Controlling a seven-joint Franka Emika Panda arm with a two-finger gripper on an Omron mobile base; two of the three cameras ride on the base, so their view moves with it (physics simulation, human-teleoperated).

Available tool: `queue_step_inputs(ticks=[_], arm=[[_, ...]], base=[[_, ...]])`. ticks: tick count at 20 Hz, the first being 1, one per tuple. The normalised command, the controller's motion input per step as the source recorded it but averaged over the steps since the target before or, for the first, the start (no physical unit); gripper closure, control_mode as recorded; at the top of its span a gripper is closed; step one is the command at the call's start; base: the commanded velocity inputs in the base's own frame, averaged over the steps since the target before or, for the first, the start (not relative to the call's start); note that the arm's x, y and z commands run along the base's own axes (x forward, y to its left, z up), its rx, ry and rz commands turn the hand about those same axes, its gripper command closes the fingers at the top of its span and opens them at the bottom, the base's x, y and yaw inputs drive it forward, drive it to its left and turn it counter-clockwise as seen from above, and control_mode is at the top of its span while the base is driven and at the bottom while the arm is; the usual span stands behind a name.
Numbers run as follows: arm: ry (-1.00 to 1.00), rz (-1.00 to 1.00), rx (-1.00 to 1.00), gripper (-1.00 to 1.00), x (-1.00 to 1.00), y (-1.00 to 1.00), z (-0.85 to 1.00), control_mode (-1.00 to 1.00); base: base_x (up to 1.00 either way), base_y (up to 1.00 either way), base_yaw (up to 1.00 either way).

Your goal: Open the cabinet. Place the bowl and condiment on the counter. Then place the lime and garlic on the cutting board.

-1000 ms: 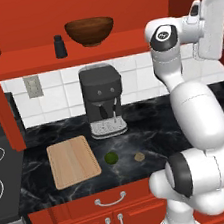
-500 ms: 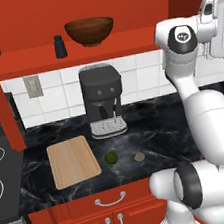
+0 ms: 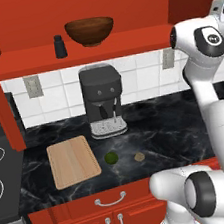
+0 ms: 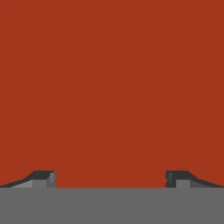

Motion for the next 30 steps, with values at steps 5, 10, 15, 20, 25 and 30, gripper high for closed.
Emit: queue_step_inputs(ticks=[5, 10, 15, 20, 25, 30], arm=[[0.0, 0.16, 0.0, -1.0, 0.32, -0.26, 0.0, -1.0], [0.0, 0.01, 0.01, -1.0, 0.4, -0.01, -0.03, -1.0], [0.0, 0.02, 0.04, -1.0, 0.05, 0.13, -0.16, -1.0], [0.0, 0.05, 0.1, -1.0, 0.0, 0.51, -0.15, -1.0], [0.0, 0.11, 0.15, -1.0, -0.01, 0.79, 0.0, -1.0], [-0.01, 0.14, 0.21, -1.0, 0.0, 0.65, 0.09, -1.0]], base=[[0.0, 0.0, 0.0], [0.0, 0.0, 0.0], [0.0, 0.0, 0.0], [0.0, 0.0, 0.0], [0.0, 0.0, 0.0], [0.0, 0.0, 0.0]])
